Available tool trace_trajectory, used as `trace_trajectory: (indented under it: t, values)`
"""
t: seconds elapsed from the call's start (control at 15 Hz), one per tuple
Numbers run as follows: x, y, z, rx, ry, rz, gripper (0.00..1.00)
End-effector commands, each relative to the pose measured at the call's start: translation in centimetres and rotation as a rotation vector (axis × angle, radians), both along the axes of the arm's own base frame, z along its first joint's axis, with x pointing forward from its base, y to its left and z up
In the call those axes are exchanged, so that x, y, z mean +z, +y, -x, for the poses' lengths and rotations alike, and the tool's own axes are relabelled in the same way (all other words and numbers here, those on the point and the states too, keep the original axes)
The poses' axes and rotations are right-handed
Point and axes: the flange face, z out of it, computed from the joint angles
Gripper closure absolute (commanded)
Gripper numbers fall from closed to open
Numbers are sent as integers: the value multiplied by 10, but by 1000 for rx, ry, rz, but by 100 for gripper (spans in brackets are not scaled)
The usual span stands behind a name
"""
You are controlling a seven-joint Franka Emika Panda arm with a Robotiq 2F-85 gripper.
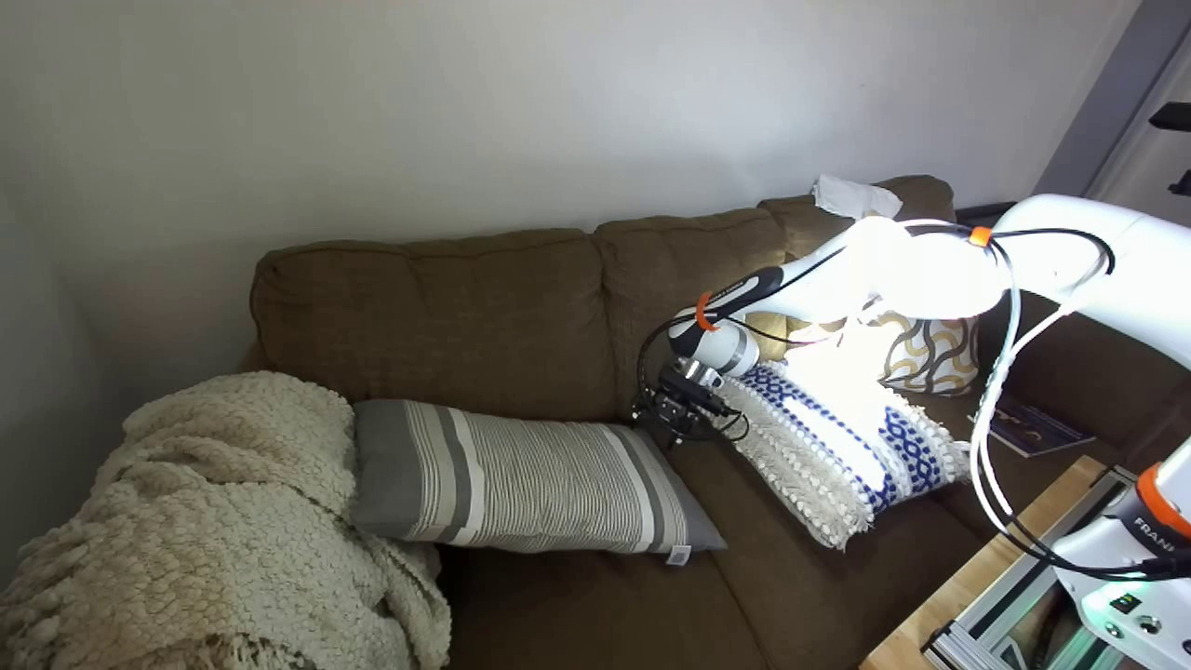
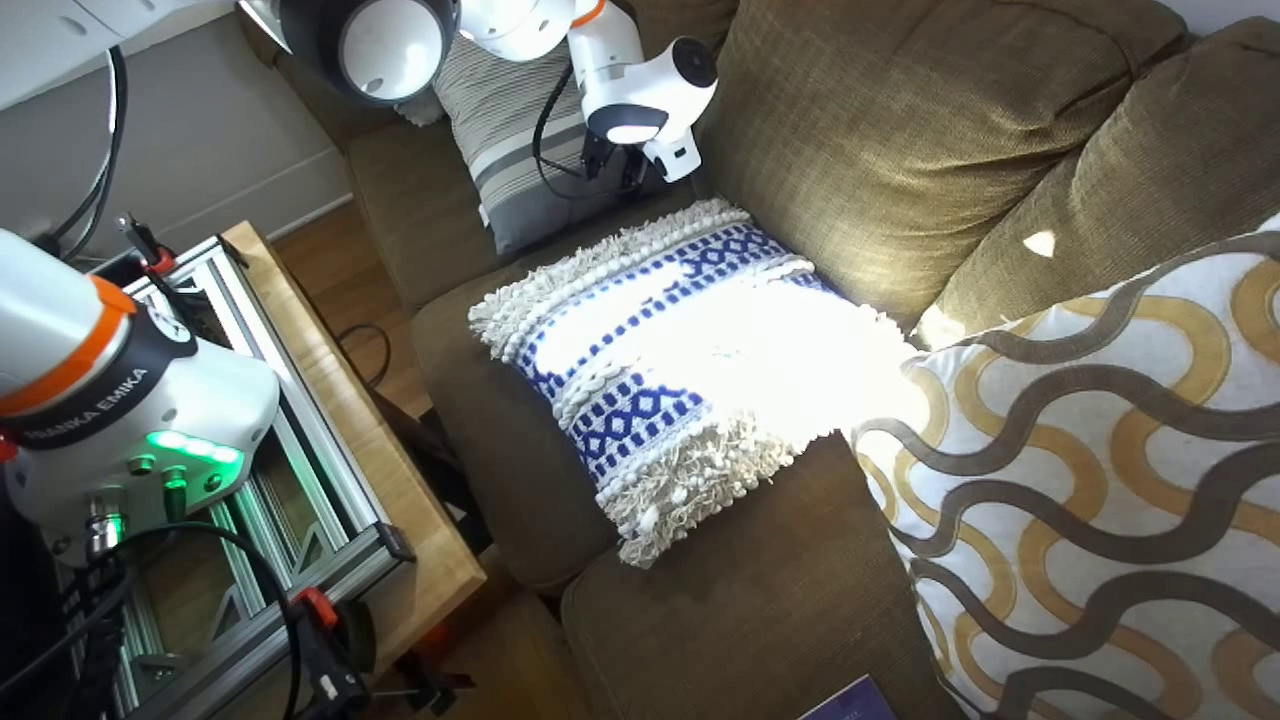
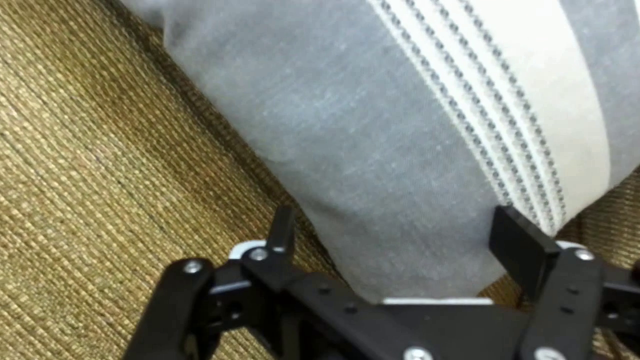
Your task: Put the brown pillow on the left corner of the couch then put the gray pillow on the blue pillow
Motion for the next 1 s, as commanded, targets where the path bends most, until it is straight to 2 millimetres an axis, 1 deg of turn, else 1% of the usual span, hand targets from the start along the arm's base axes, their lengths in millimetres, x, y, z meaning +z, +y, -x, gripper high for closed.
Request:
trace_trajectory:
  t: [0.0,0.07,0.13,0.2,0.27,0.33,0.67,0.8,0.87,0.93]
  values:
    - [-4,9,7,29,58,24,0]
    - [-5,11,9,33,65,24,0]
    - [-5,11,9,34,68,25,18]
    - [-6,10,10,32,66,25,28]
    - [-6,9,10,30,66,25,34]
    - [-6,7,10,29,64,21,44]
    - [-1,4,8,14,56,-28,81]
    - [4,1,2,5,46,-61,95]
    - [8,-1,-1,0,40,-81,99]
    - [11,-4,-4,-3,33,-94,100]
